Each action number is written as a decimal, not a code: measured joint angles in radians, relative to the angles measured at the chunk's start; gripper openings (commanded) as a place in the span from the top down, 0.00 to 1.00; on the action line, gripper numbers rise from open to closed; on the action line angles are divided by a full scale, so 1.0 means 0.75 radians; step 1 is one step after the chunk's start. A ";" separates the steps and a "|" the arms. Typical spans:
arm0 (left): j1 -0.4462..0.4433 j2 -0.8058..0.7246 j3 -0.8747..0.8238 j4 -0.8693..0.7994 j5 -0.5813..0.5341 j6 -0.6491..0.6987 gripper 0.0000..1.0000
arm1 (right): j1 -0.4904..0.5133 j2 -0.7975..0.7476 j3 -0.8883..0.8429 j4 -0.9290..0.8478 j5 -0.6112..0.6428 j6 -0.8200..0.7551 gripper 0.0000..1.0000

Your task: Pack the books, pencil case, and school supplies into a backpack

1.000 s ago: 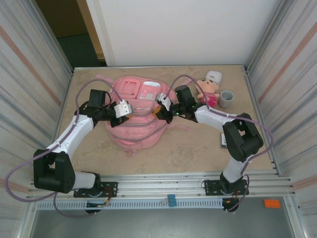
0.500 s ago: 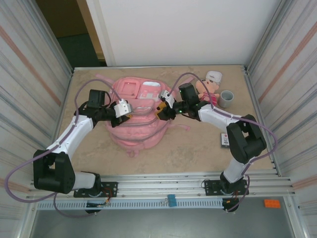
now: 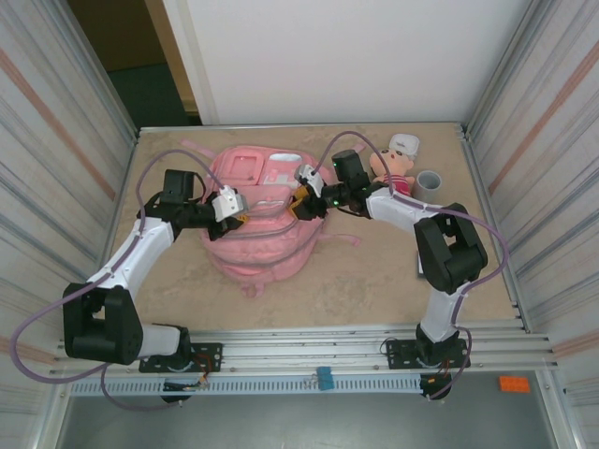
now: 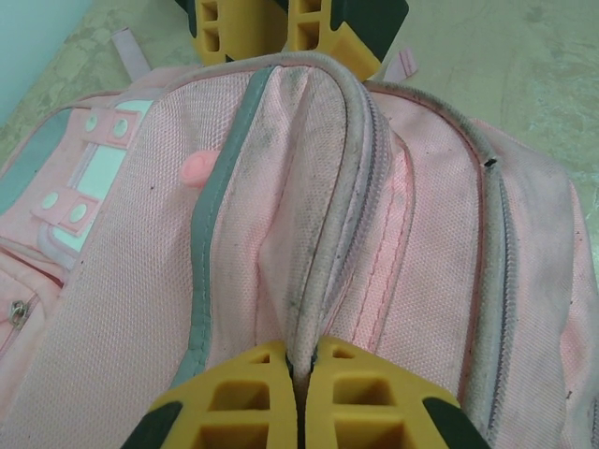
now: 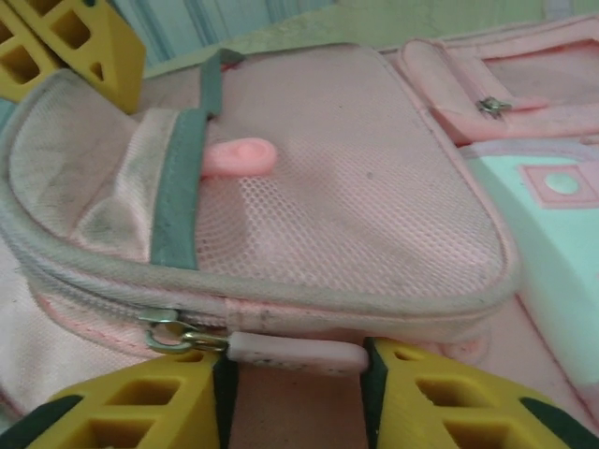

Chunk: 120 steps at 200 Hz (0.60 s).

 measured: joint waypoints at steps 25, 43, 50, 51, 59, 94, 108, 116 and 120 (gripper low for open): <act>0.000 0.000 -0.003 0.009 -0.007 -0.011 1.00 | 0.003 -0.005 -0.003 -0.041 -0.006 -0.014 0.94; -0.001 -0.004 -0.006 0.014 -0.022 -0.021 1.00 | 0.004 -0.028 -0.009 -0.078 -0.008 -0.017 0.96; -0.001 -0.007 -0.007 0.019 -0.031 -0.022 1.00 | 0.004 -0.040 -0.009 -0.104 -0.014 -0.016 0.97; -0.001 -0.007 -0.007 0.019 -0.032 -0.022 1.00 | 0.004 -0.042 -0.009 -0.110 -0.016 -0.015 0.97; -0.001 -0.011 -0.007 0.020 -0.038 -0.025 1.00 | 0.005 -0.056 -0.009 -0.143 -0.033 -0.015 0.97; -0.003 -0.033 -0.012 0.022 -0.058 -0.026 1.00 | 0.018 -0.070 0.024 -0.287 -0.077 -0.012 0.92; -0.003 -0.036 -0.013 0.021 -0.061 -0.026 1.00 | 0.026 -0.071 0.027 -0.313 -0.078 -0.013 0.91; -0.004 -0.036 -0.015 0.021 -0.062 -0.026 1.00 | 0.029 -0.071 0.028 -0.325 -0.079 -0.013 0.90; -0.004 -0.037 -0.017 0.022 -0.061 -0.026 1.00 | 0.029 -0.071 0.030 -0.330 -0.081 -0.013 0.90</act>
